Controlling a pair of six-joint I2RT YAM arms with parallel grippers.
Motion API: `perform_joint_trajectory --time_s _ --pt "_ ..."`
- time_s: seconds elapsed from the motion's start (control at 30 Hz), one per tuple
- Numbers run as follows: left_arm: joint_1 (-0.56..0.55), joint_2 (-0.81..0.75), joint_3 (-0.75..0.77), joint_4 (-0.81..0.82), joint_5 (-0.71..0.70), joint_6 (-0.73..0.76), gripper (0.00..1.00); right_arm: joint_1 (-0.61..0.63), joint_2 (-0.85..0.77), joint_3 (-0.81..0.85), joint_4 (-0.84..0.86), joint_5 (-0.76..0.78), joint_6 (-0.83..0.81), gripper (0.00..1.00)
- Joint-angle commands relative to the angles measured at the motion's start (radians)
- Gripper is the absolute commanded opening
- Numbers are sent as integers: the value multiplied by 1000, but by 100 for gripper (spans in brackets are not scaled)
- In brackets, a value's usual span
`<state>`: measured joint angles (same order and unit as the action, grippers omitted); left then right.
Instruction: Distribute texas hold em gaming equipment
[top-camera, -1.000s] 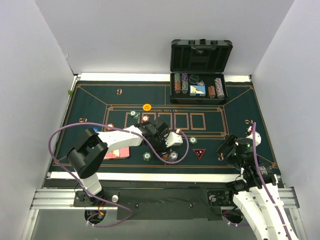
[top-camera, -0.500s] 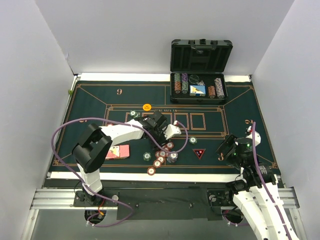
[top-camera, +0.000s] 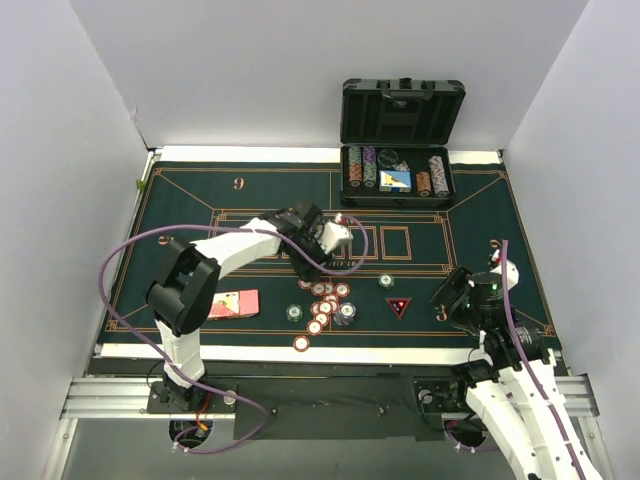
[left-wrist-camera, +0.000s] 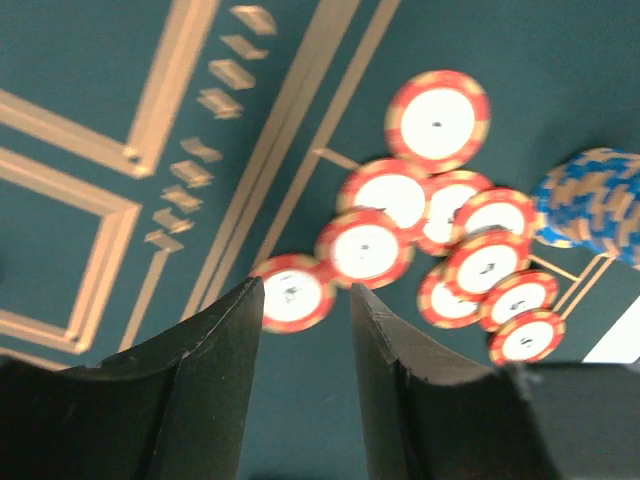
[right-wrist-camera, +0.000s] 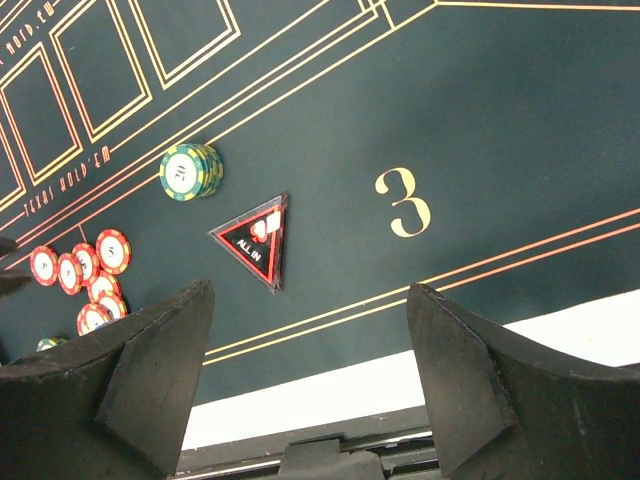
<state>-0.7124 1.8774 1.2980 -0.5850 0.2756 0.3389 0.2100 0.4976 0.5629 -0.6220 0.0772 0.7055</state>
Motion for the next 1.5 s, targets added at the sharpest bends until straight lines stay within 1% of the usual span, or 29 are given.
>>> perform_joint_trajectory --time_s 0.0,0.07,0.13,0.17,0.2,0.23,0.27,0.3,0.33,0.37,0.4,0.43,0.47,0.5,0.53,0.57,0.67,0.77,0.8,0.9,0.97,1.0,1.07,1.47 --pt "134 -93 101 -100 45 14 52 6 53 11 80 -23 -3 73" --pt "165 -122 100 -134 42 43 52 35 90 12 143 -27 17 73" --pt "192 -152 77 -148 33 57 53 110 151 32 220 -5 28 73" --pt "205 -167 60 -154 37 57 54 180 180 46 244 27 25 73" --pt "229 -188 50 -159 46 55 54 231 259 92 277 53 19 73" --pt "263 -195 41 -162 69 43 54 309 315 118 284 102 2 73" --pt "287 -211 37 -167 79 34 55 356 410 185 291 125 -9 73" --pt "325 -221 35 -176 108 22 55 427 521 221 291 165 -39 72" --pt "352 -237 35 -182 128 17 55 449 585 303 286 180 -52 72" --pt "397 -242 35 -188 140 9 55 489 683 348 288 176 -85 72" --pt "421 -256 35 -193 161 6 55 500 744 421 285 168 -99 71" --pt "468 -261 35 -203 175 0 56 515 834 468 281 139 -121 70" --pt "488 -270 34 -211 192 -1 56 519 889 536 277 113 -132 68" --pt "523 -274 38 -231 198 2 56 526 977 616 262 77 -150 67" --pt "540 -284 35 -242 204 8 56 531 1011 656 255 53 -159 65" --pt "571 -291 34 -249 209 9 57 548 1083 714 251 24 -179 64" --pt "614 -325 18 -259 228 17 58 589 1197 805 239 -22 -248 63" --pt "645 -334 12 -269 238 12 58 606 1327 900 222 -68 -281 62" --pt "659 -337 7 -269 252 5 58 617 1346 914 223 -121 -297 62" --pt "677 -334 1 -279 269 -8 58 637 1430 974 223 -146 -343 61" --pt "685 -331 3 -289 267 -15 58 646 1475 1021 203 -152 -365 58" --pt "691 -333 1 -294 269 -20 58 649 1498 1041 197 -163 -373 55" --pt "697 -339 -3 -296 269 -23 58 651 1521 1054 188 -180 -379 51" --pt "708 -386 -17 -291 281 -49 58 663 1582 971 188 -134 -431 50"
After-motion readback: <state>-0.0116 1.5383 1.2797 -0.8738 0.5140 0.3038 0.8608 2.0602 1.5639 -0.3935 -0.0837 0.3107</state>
